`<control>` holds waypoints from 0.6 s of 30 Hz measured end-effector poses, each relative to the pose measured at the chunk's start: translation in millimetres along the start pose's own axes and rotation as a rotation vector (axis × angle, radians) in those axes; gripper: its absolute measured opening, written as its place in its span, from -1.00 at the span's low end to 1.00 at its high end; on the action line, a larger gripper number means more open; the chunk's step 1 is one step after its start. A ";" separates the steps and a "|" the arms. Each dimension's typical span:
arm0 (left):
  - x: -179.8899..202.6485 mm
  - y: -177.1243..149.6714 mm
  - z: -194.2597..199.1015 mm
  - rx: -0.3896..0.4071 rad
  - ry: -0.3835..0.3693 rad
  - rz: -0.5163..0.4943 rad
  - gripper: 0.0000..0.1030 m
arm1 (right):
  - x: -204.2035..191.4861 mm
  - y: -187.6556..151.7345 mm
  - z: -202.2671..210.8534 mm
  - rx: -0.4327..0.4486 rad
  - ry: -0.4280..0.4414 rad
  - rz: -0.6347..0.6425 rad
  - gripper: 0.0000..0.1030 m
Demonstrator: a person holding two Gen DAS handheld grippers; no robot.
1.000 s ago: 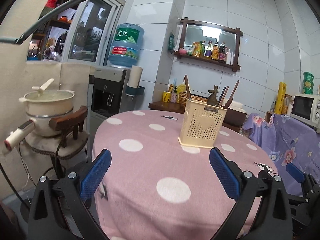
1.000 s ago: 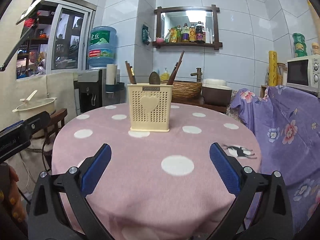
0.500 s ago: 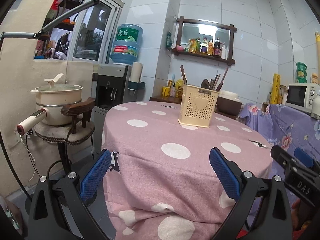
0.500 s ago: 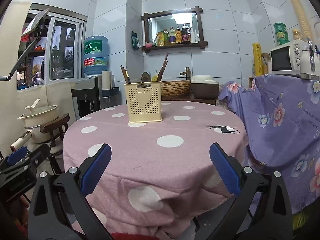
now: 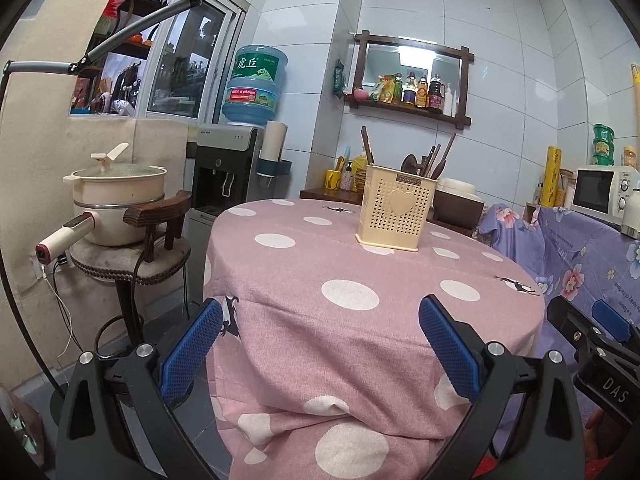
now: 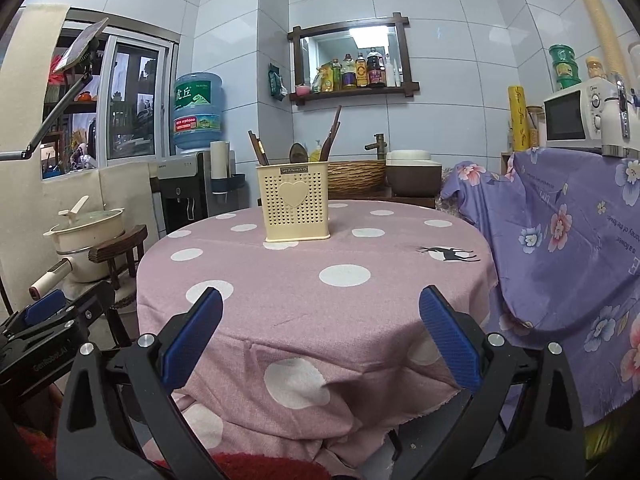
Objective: Organize utensils
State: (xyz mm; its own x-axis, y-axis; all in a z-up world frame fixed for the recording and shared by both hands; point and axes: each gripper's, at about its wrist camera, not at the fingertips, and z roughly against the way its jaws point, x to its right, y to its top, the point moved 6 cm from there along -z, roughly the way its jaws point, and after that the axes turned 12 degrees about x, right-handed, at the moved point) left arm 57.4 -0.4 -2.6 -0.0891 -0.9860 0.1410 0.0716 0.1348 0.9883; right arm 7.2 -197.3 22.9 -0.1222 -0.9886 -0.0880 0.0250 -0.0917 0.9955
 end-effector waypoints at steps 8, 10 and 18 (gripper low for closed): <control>-2.1 -2.7 0.8 -0.007 0.008 0.007 0.89 | -1.4 -2.0 -0.7 -0.006 0.003 0.002 0.89; -1.9 -3.3 0.7 -0.008 0.010 0.007 0.89 | -1.4 -1.6 -0.6 -0.006 0.004 0.003 0.89; -2.4 -3.6 1.0 -0.009 0.010 0.006 0.89 | -1.7 -1.9 0.1 -0.005 0.001 0.002 0.89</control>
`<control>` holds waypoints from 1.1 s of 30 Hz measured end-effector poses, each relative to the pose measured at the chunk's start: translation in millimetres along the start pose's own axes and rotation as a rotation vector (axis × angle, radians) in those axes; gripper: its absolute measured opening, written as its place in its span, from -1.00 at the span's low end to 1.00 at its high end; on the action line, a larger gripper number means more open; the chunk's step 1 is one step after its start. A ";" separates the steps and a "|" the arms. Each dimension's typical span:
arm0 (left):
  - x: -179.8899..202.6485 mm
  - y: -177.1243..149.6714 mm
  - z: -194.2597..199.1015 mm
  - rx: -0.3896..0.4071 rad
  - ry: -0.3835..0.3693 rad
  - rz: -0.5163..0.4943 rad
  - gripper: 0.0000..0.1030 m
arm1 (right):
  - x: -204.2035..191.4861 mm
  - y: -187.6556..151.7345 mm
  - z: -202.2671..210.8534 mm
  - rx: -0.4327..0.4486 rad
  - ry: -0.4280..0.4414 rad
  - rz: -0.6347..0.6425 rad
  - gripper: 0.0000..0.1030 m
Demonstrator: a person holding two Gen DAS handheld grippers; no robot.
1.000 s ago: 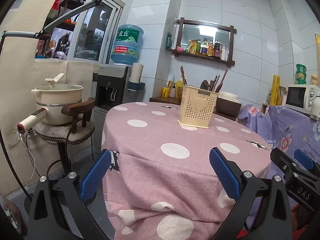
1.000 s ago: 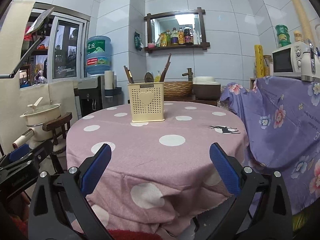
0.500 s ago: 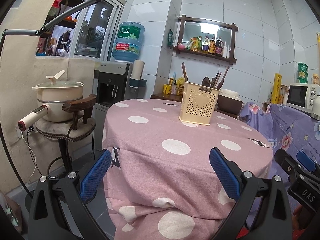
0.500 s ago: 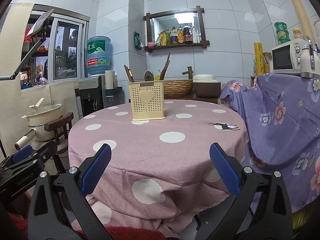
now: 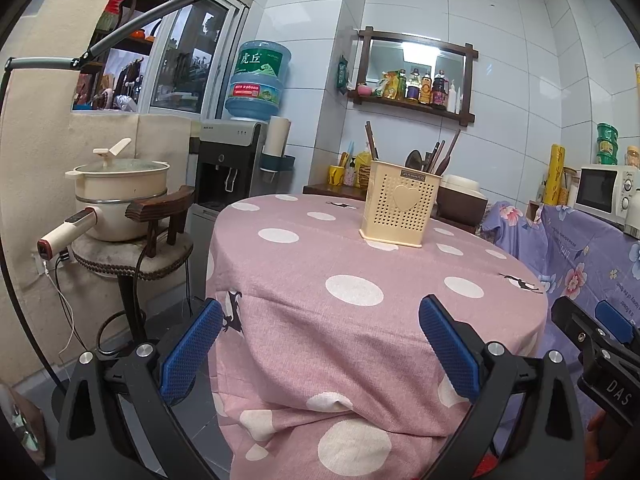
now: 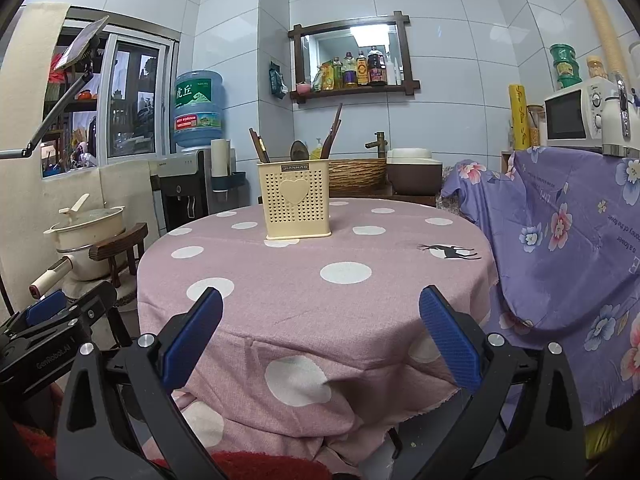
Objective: Organize utensils
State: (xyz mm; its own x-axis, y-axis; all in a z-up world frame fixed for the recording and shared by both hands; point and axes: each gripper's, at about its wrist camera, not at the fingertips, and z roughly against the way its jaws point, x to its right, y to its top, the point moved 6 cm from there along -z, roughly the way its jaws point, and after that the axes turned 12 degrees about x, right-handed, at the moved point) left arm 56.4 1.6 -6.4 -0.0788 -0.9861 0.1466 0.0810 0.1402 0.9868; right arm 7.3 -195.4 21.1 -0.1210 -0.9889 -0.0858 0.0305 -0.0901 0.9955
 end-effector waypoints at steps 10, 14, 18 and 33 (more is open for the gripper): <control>-0.8 -0.5 0.2 -0.003 0.000 0.000 0.89 | 0.1 0.5 0.8 0.003 0.000 0.003 0.89; -0.1 0.4 -0.1 -0.001 0.000 0.000 0.89 | -0.1 0.7 1.1 0.004 -0.002 0.004 0.89; -0.7 0.0 0.3 -0.004 0.006 -0.002 0.89 | -0.1 0.7 1.0 0.003 -0.001 0.004 0.89; -9.5 -2.7 5.6 -0.012 0.023 -0.011 0.89 | -0.2 0.8 1.3 0.004 -0.001 0.004 0.89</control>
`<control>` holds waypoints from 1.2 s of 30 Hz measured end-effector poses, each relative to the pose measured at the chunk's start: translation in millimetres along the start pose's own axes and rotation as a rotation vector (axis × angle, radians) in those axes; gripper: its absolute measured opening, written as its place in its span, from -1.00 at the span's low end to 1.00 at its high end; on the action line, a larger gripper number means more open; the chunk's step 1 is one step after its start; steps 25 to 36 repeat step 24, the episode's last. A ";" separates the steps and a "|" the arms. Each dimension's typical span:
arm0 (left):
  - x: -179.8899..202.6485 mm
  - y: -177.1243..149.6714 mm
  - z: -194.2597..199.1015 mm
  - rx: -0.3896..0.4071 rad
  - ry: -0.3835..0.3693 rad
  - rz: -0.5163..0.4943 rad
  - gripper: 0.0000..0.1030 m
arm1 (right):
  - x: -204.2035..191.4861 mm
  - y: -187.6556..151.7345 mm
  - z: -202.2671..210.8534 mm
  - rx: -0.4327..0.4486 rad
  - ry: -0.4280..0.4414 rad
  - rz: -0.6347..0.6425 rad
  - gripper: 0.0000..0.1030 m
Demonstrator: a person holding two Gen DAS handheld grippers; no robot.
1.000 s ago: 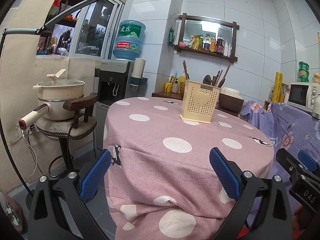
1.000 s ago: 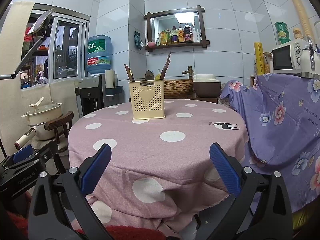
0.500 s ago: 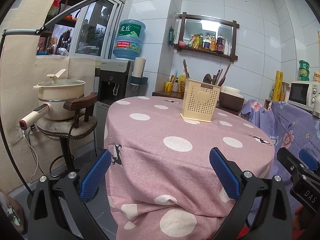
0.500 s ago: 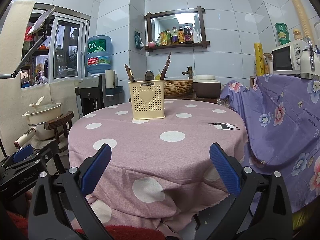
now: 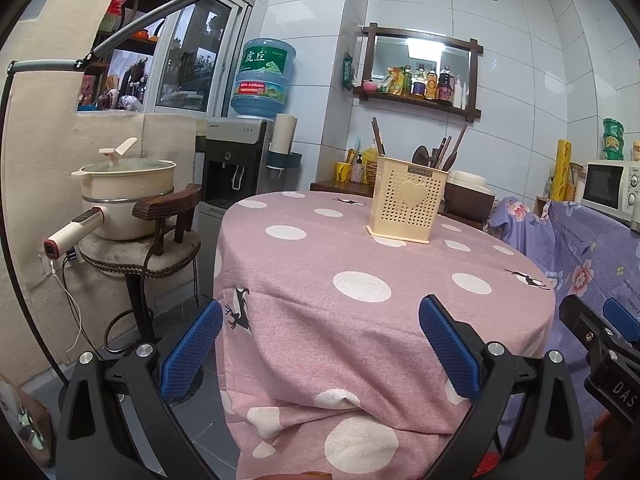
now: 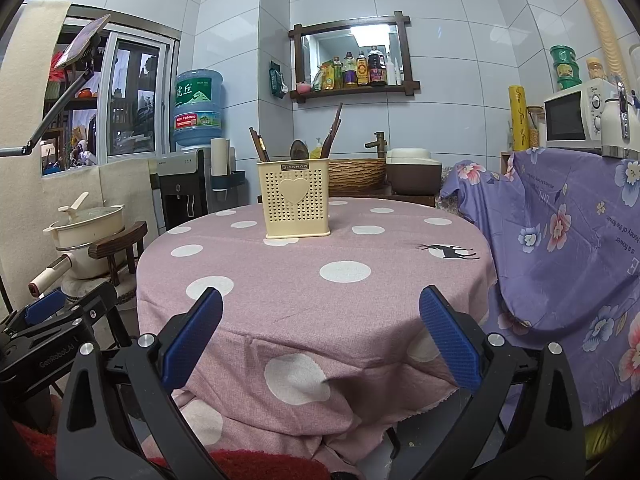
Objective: Organize utensils
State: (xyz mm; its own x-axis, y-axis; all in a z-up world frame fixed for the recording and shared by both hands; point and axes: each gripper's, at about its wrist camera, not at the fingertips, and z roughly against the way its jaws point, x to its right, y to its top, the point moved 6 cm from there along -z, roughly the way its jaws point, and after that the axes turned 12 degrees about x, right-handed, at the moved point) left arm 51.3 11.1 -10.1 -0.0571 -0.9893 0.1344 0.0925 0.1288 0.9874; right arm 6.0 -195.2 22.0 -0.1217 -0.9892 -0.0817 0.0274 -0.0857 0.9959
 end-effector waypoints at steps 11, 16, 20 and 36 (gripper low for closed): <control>1.8 1.2 -0.8 -0.008 -0.005 -0.001 0.89 | 0.3 0.3 -0.1 -0.002 0.000 0.000 0.89; 2.5 1.5 -2.9 -0.012 0.002 -0.002 0.89 | 0.4 0.6 -0.2 -0.001 0.000 0.000 0.89; 2.1 -0.1 -3.2 -0.017 0.003 -0.001 0.89 | 0.4 0.7 0.1 -0.001 0.000 0.001 0.89; 1.7 -0.3 -2.9 -0.017 0.002 -0.002 0.89 | 0.5 0.8 0.1 -0.002 -0.001 0.000 0.89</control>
